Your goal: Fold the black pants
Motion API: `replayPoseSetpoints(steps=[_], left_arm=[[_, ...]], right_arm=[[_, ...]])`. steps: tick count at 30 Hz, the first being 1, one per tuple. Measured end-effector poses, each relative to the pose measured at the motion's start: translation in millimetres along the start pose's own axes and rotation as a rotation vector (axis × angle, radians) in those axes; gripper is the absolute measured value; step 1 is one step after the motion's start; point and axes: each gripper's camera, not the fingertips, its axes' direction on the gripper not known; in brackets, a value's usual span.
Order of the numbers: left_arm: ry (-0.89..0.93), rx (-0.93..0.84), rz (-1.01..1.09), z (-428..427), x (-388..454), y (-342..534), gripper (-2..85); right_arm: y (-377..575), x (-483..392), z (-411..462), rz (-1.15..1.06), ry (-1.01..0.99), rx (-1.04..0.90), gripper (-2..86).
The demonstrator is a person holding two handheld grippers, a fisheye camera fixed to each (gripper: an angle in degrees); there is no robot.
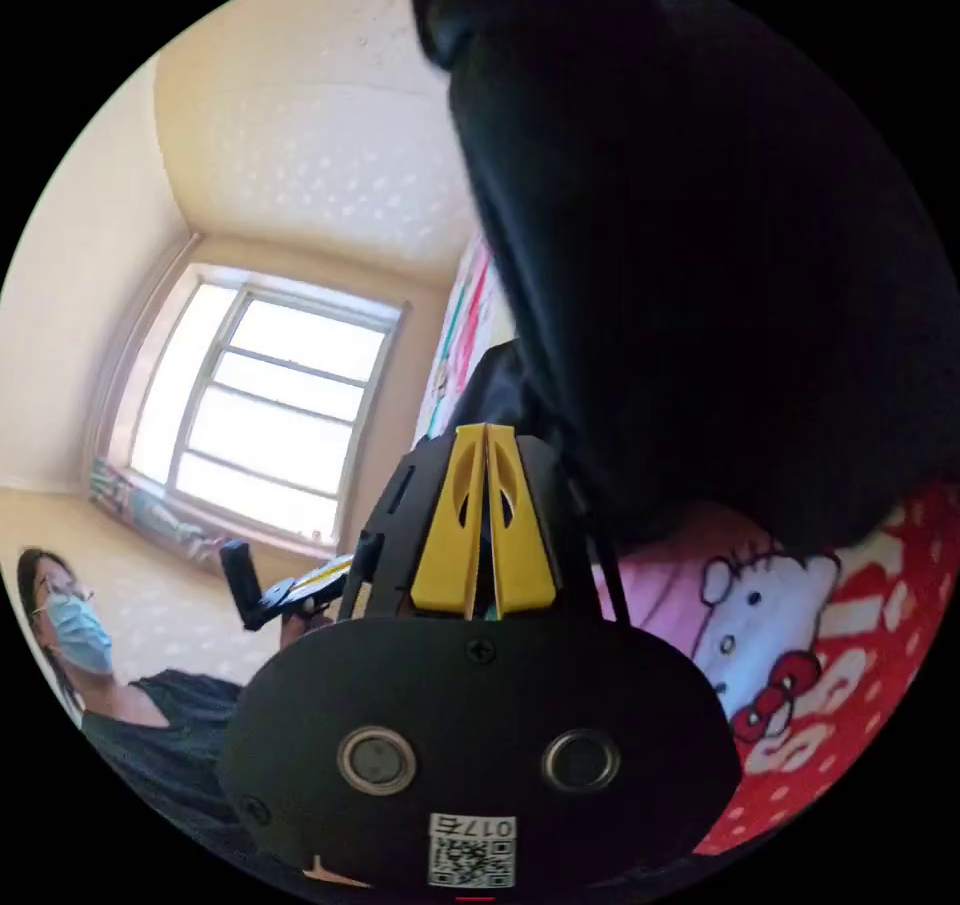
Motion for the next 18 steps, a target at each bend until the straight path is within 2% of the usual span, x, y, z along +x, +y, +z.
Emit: replayPoseSetpoints(steps=[1, 2, 4, 5, 8, 12, 16, 18], left_arm=[[0.012, 0.009, 0.003, 0.0, 1.7, 0.9, 5.5], [0.031, 0.014, 0.008, 1.2, 5.5, 1.9, 5.5], [0.044, -0.009, 0.027, 5.1, 14.1, 1.4, 6.0], [0.044, -0.017, 0.050, 7.1, 22.5, 1.1, 6.6], [0.054, -0.031, 0.155, 13.9, 54.4, -3.7, 8.8], [0.116, -0.033, 0.349, 25.7, 120.9, -29.8, 11.5], [0.160, -0.010, 0.509, 42.8, 188.1, -62.1, 12.6], [0.136, 0.002, 0.564, 58.9, 230.4, -84.2, 14.3]], right_arm=[[0.2, -2.7, 34.1, 0.014, 0.006, -0.153, 1.3], [10.2, -9.3, 67.1, 0.016, 0.216, -0.258, 0.9], [38.1, -16.6, 107.3, -0.072, 0.485, -0.337, 0.6], [63.8, -22.2, 117.0, -0.168, 0.568, -0.257, 0.5], [130.7, -30.1, 116.2, -0.342, 0.642, -0.021, 0.4], [187.6, -42.0, 106.4, -0.559, 0.695, -0.007, 0.3], [233.5, -34.6, 74.0, -0.569, 0.903, -0.012, 0.3], [254.2, -33.7, 65.3, -0.634, 0.899, 0.009, 0.3]])
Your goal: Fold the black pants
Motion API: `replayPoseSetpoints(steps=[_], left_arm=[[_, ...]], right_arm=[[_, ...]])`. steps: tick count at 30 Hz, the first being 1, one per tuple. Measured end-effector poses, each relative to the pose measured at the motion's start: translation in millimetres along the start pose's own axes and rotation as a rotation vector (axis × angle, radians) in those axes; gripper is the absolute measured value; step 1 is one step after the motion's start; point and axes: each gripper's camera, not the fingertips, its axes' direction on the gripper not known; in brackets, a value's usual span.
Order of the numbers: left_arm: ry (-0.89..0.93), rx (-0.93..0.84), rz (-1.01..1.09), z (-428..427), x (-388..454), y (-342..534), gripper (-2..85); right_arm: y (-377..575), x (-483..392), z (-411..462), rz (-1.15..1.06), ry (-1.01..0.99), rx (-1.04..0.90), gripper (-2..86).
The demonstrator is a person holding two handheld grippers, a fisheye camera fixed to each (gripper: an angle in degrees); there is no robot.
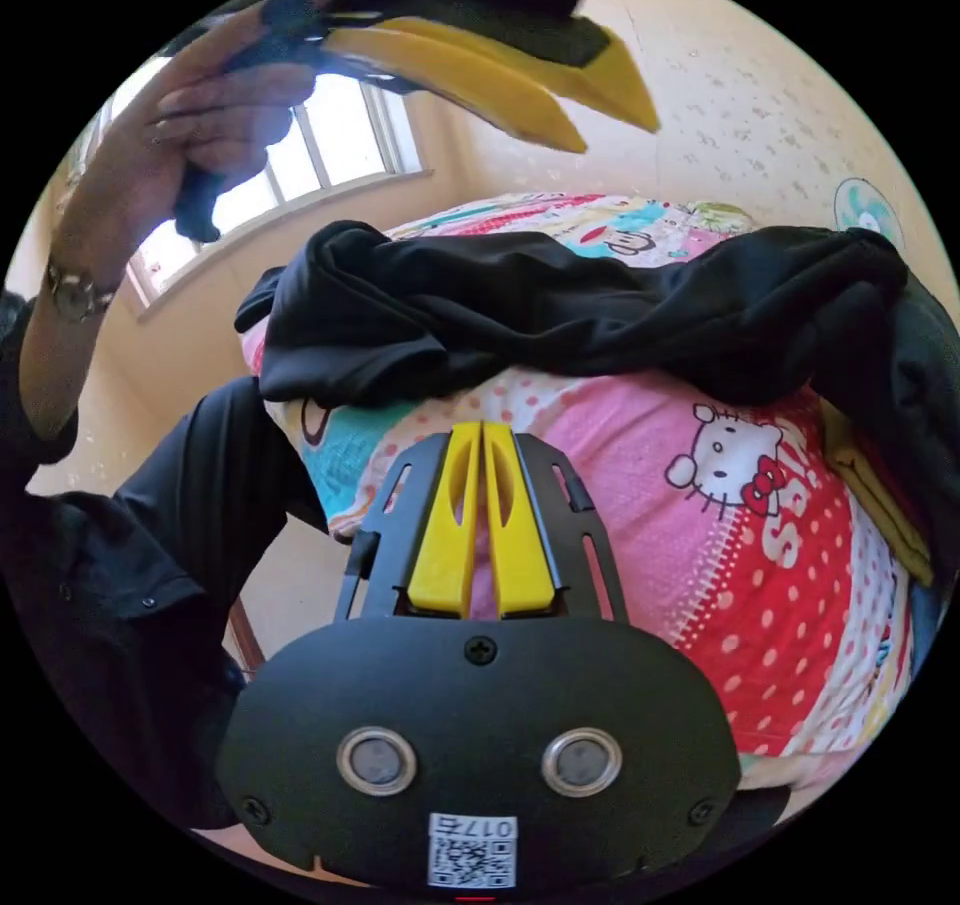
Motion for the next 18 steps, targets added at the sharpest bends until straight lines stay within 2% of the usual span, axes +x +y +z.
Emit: replayPoseSetpoints(steps=[3, 5, 9, 11, 13, 15, 18], left_arm=[[0.008, 0.002, 0.023, 27.5, 20.2, -39.7, 15.6], [-0.010, -0.023, 0.006, 47.8, 26.8, -56.2, 15.5], [0.123, -0.048, -0.077, 63.8, 21.3, -56.8, 11.5], [0.229, -0.009, -0.081, 47.7, 13.9, -45.1, 6.9], [0.258, 0.026, -0.111, 29.4, 5.8, -31.0, 3.9], [0.261, 0.044, -0.141, 7.3, 1.9, -15.6, 3.3], [0.228, 0.094, -0.166, -32.2, 11.4, 5.5, 2.3]], right_arm=[[16.8, -7.8, -9.2, 0.015, 0.038, 0.024, 0.4], [20.4, -7.7, -14.1, 0.100, 0.002, 0.020, 0.6], [25.1, -1.7, -34.7, 0.228, -0.003, 0.034, 1.4], [42.3, 7.3, -71.1, 0.381, 0.110, 0.208, 3.0], [56.5, 21.2, -92.6, 0.499, 0.133, 0.319, 6.2], [63.4, 41.4, -96.8, 0.598, 0.069, 0.372, 11.8], [48.3, 69.0, -77.9, 0.674, -0.171, 0.327, 15.5]])
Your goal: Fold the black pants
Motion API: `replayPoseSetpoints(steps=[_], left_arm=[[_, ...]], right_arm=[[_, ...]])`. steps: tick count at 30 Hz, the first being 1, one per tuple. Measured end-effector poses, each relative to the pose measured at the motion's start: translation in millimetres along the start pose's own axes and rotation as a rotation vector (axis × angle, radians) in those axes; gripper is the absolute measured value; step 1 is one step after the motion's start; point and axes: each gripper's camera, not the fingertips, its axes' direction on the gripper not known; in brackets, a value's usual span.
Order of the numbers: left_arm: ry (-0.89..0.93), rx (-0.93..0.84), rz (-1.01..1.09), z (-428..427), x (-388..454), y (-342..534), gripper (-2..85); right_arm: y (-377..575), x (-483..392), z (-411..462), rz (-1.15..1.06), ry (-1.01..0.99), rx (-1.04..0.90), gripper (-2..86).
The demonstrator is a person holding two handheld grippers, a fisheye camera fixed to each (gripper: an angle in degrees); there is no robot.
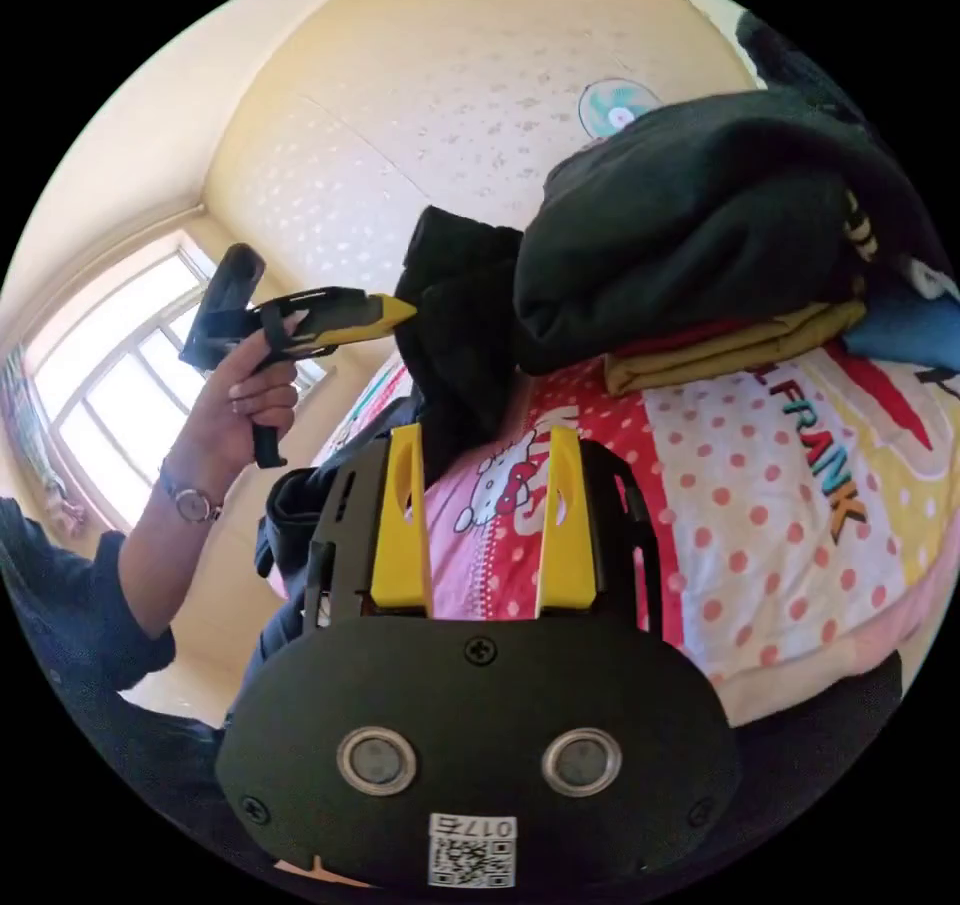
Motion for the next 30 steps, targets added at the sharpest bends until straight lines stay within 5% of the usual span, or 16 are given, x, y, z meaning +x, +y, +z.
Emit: replayPoseSetpoints(steps=[3, 9, 15, 22, 30], left_arm=[[-0.055, 0.074, 0.007, -44.7, 18.7, 25.1, 1.1], [-0.105, 0.184, -0.089, -124.6, 25.5, 79.4, 0.4], [-0.072, 0.597, -0.243, -279.0, 39.3, 181.4, -0.1], [-0.366, 0.966, -0.080, -458.9, 150.6, 252.8, -0.2], [-0.202, 1.273, 0.112, -645.6, 232.8, 308.5, -0.3]], right_arm=[[-11.3, -35.3, 14.4, -0.078, -0.051, 0.013, 15.8], [-15.9, -107.3, 55.0, -0.138, 0.302, -0.088, 9.2], [4.6, -186.9, -51.2, -0.087, 0.247, 0.261, 5.1], [-9.4, -392.4, -164.9, -0.475, 0.121, 0.598, 2.9], [-10.2, -596.6, -278.0, -0.802, 0.001, 0.891, 1.8]])
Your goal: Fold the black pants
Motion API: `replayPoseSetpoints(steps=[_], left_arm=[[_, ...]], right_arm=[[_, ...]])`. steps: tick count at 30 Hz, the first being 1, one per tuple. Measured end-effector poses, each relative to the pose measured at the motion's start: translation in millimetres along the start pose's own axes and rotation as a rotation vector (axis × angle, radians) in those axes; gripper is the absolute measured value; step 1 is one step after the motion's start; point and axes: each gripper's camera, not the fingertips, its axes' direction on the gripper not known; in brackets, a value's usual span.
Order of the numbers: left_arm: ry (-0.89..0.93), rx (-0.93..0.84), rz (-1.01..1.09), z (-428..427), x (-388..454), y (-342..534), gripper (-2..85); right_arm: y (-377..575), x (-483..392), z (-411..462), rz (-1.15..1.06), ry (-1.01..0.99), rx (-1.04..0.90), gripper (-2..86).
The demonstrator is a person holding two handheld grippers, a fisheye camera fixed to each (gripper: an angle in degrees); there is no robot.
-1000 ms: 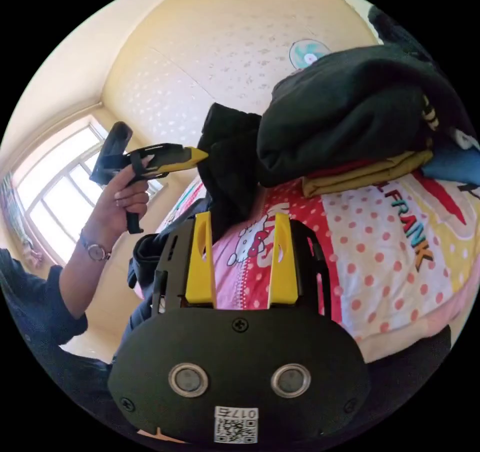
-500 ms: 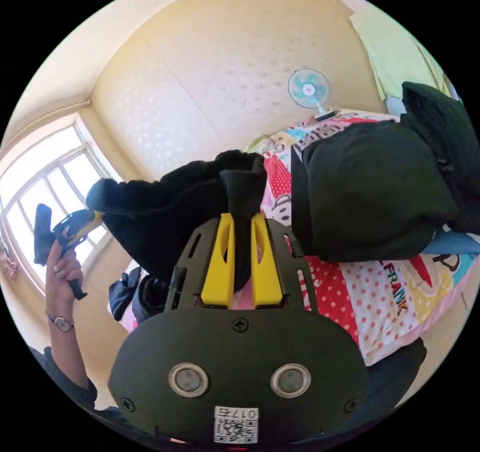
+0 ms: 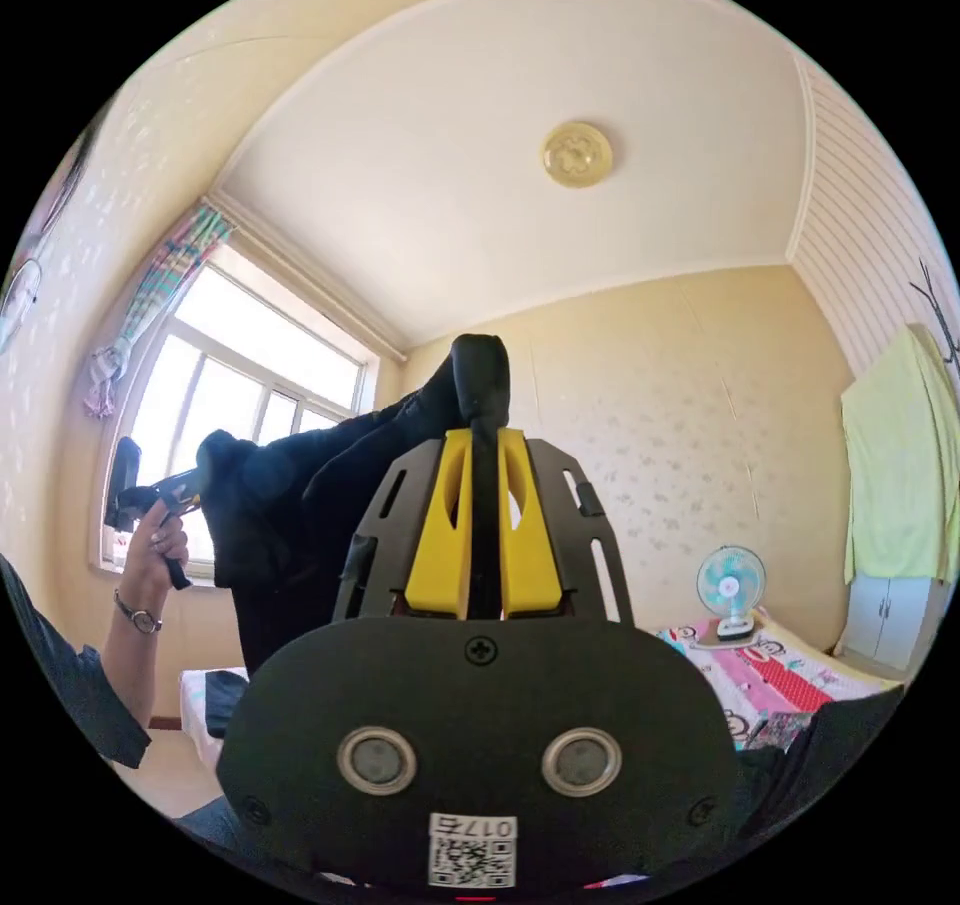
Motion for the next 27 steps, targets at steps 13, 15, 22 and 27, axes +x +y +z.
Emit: replayPoseSetpoints(steps=[13, 15, 22, 27], left_arm=[[-0.020, 0.158, 0.145, -35.2, 28.3, -85.3, -0.1], [-0.052, 0.082, 0.099, -0.1, -7.9, -78.8, -0.1], [-0.357, -0.239, -0.121, 245.5, -203.8, -98.0, 1.0], [-0.721, -0.691, -0.018, 359.2, -326.3, 19.1, 0.3]], right_arm=[[-93.3, -72.6, 28.6, -0.145, 0.029, 0.029, 1.7], [-74.9, -64.8, 53.8, -0.125, 0.030, -0.025, 1.8], [-4.0, 15.4, 347.0, -0.164, 0.118, -0.429, 4.2], [143.5, 111.4, 488.4, 0.191, 0.157, -0.945, 6.8]])
